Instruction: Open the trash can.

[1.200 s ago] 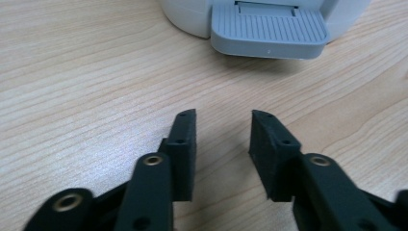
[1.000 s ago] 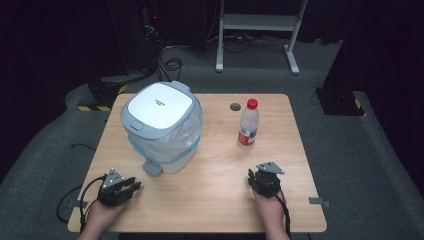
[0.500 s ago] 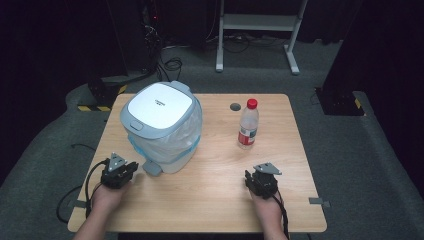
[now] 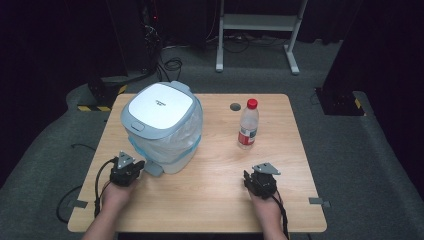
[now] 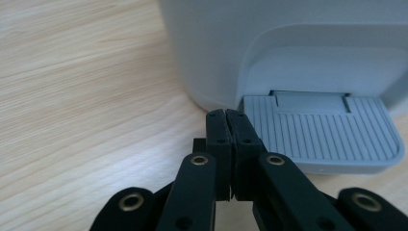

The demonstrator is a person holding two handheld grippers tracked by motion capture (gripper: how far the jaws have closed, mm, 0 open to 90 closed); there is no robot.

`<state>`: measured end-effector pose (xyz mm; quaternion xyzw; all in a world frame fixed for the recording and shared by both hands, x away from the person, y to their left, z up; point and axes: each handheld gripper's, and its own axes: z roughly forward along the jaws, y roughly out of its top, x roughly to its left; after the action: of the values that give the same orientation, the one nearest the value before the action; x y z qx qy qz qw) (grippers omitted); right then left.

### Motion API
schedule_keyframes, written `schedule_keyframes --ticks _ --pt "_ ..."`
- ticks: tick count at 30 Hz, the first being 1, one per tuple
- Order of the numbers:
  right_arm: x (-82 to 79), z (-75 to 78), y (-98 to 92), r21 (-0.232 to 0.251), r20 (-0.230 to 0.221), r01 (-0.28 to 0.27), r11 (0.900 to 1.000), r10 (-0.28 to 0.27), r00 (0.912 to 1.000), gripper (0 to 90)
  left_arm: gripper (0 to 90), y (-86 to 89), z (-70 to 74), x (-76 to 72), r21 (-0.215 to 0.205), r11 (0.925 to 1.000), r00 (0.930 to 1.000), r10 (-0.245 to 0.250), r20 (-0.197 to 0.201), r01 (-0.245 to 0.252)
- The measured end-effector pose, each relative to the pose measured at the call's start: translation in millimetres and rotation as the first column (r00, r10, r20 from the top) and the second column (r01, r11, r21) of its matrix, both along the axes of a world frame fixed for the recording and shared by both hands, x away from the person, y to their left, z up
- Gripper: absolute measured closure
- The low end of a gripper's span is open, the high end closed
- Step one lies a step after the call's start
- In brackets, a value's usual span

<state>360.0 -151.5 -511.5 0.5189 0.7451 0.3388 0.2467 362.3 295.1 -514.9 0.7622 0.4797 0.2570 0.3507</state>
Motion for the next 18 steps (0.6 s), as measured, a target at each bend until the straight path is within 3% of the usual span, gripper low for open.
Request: schedule_keyframes --ticks 8,13,16,18 --pt "-1.0 0.4 2.1 -0.006 0.006 -0.012 1.0 0.012 0.9999 56.8 84.1 -39.4 0.0 -19.9 0.003 0.9962 0.996 -0.087 -0.017 0.087" --pt "-1.1 -0.5 4.4 -0.006 0.002 -0.021 1.0 0.021 0.9998 56.8 77.4 -68.3 -3.6 -29.2 0.017 0.9834 0.983 -0.18 -0.037 0.181" --pt "-2.4 1.1 7.7 -0.005 0.008 -0.035 0.999 0.035 0.9994 57.3 73.2 -78.1 -7.4 -32.0 0.049 0.9794 0.9801 -0.194 -0.042 0.196" --pt "-3.3 2.2 9.5 -0.002 0.015 -0.046 0.999 0.046 0.9988 57.3 70.2 -75.5 -9.4 -32.5 0.009 0.9857 0.9852 -0.168 -0.035 0.168"
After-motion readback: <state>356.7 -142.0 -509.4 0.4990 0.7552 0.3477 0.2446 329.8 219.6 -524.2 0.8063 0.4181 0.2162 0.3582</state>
